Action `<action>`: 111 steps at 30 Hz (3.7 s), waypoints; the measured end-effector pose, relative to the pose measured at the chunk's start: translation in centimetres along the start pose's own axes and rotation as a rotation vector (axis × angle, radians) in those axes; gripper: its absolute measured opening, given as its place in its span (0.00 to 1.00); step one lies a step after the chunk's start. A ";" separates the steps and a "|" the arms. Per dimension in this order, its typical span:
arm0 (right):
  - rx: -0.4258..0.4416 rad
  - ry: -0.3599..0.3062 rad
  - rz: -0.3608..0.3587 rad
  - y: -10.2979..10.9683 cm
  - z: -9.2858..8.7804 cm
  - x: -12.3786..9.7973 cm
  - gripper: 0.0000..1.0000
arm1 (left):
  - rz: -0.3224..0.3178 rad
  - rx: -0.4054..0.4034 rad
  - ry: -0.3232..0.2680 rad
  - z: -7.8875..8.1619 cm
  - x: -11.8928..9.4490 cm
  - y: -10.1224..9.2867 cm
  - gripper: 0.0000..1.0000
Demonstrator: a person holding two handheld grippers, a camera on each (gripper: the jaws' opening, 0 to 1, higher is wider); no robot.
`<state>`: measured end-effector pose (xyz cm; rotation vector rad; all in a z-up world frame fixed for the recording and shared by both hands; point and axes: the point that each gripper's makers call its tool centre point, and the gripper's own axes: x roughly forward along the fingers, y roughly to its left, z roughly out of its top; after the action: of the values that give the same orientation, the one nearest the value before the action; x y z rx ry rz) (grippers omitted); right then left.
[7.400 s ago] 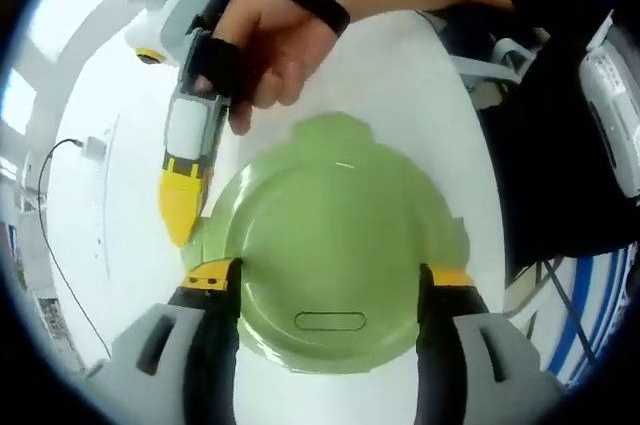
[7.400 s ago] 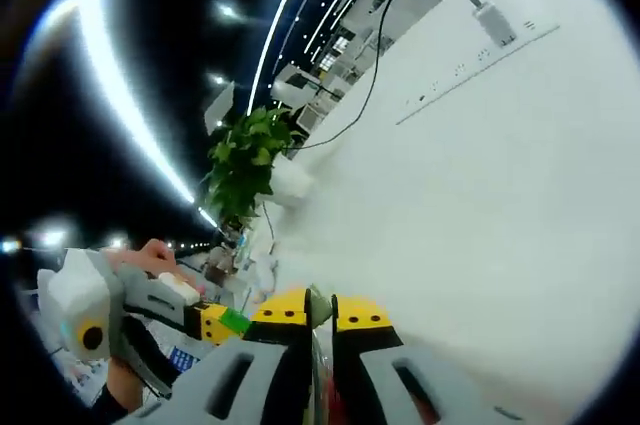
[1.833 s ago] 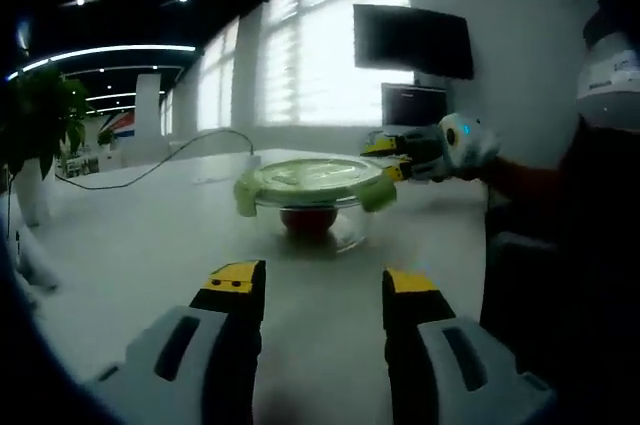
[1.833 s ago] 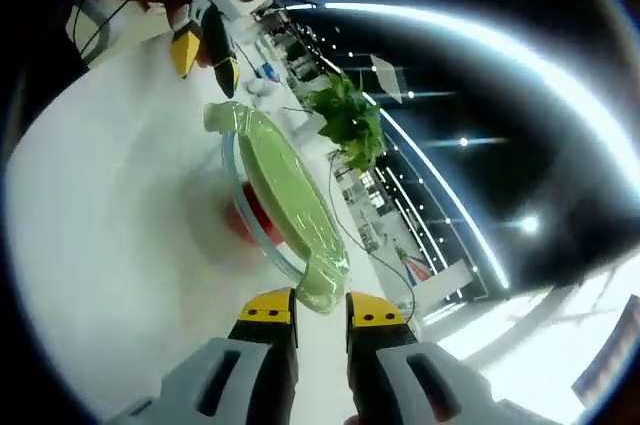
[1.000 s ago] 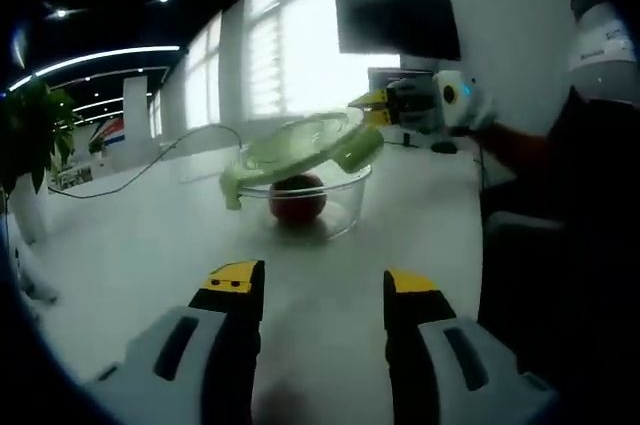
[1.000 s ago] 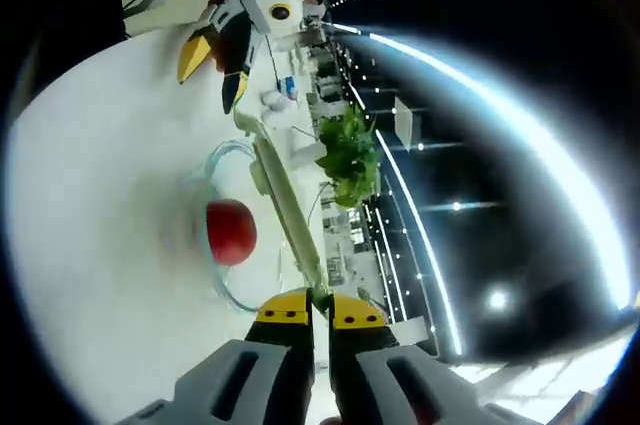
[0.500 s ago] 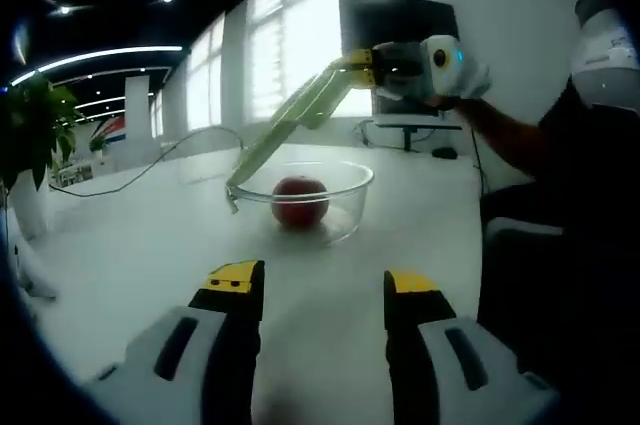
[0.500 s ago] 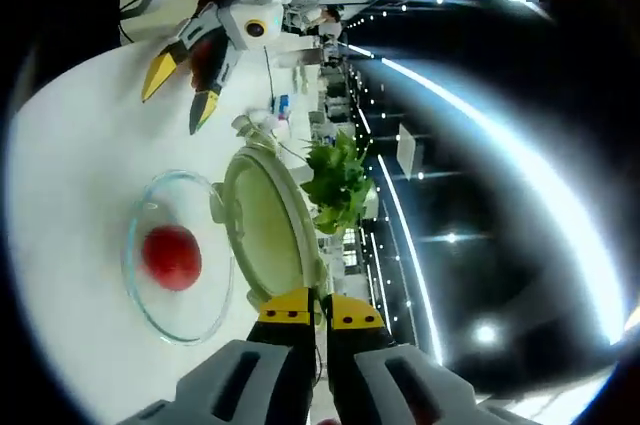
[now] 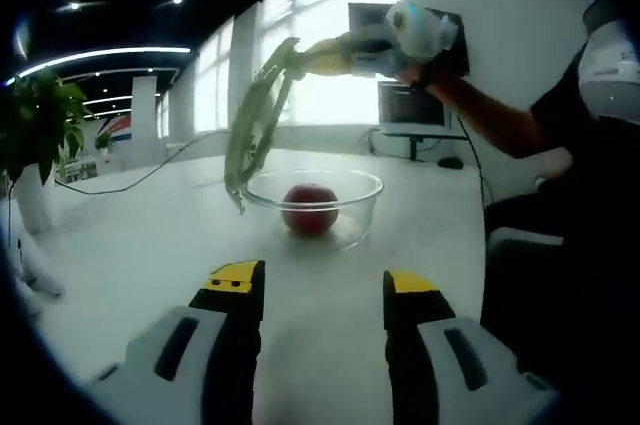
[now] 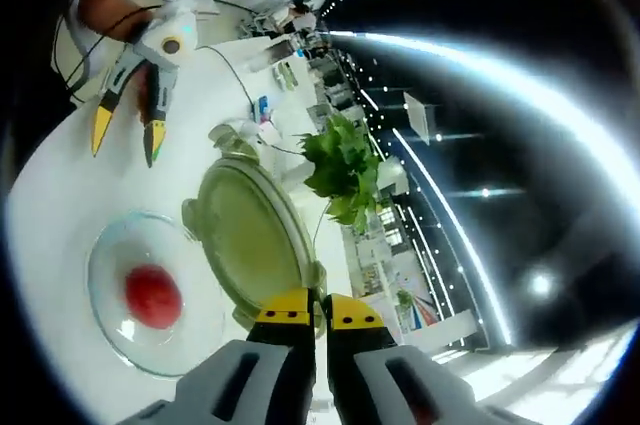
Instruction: Open container latches remove lid place lid upside down on tabletop take tomato from container place on tabletop
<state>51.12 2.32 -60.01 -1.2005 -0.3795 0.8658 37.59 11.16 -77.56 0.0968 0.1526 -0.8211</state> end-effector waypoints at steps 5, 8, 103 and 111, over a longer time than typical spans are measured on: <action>0.100 0.005 0.041 -0.3 0.0 1.1 0.00 | 0.020 -0.002 -0.023 0.5 -0.5 0.7 0.47; 0.151 0.026 0.057 -0.6 -0.2 1.9 0.00 | 0.026 -0.001 -0.025 0.5 -0.6 0.9 0.47; 0.990 0.365 0.004 1.8 -15.6 7.8 0.04 | 0.014 -0.057 -0.007 0.4 -0.9 1.6 0.47; 1.010 0.308 -0.010 3.6 -12.6 4.7 0.06 | 0.024 -0.078 -0.001 0.2 -1.1 2.0 0.46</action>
<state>61.23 -1.94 -68.57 -0.3672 0.2962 0.6967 38.35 13.25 -77.10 0.0243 0.1818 -0.7907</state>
